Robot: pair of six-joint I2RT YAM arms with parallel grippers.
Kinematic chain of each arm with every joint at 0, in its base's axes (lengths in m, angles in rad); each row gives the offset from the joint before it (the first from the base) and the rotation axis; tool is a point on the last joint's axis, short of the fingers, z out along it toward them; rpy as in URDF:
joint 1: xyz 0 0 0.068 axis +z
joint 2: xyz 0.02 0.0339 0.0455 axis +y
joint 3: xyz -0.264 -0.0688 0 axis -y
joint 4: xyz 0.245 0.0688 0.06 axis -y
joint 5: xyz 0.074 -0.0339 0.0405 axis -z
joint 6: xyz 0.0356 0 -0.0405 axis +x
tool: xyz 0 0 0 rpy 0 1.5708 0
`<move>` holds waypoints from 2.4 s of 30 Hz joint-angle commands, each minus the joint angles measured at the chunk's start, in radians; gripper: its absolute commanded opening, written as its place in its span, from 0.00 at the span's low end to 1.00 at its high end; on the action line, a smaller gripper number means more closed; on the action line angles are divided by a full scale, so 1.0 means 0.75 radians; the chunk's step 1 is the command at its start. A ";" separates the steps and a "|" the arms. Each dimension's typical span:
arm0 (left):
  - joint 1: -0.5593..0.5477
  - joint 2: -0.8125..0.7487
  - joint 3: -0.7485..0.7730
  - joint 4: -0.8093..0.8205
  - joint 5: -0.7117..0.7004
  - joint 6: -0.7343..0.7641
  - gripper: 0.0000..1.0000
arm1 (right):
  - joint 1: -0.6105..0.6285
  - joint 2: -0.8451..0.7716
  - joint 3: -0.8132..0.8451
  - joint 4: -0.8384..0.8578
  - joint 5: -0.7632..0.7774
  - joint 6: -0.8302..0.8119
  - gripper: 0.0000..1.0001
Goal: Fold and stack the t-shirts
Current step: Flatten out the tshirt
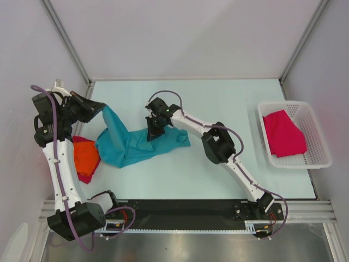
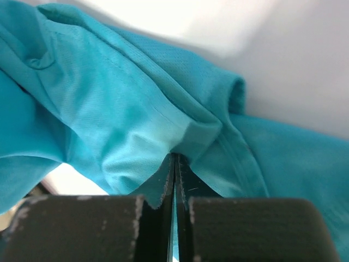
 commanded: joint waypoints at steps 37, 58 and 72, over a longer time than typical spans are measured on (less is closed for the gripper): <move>0.006 -0.001 0.021 0.037 -0.001 0.022 0.00 | -0.012 0.028 0.226 0.009 0.040 -0.008 0.54; 0.006 0.028 0.062 -0.016 -0.036 0.071 0.00 | -0.071 0.040 0.207 0.013 0.060 -0.026 0.52; 0.006 0.034 0.039 0.000 -0.034 0.069 0.00 | -0.081 -0.034 0.189 -0.059 0.161 -0.092 0.51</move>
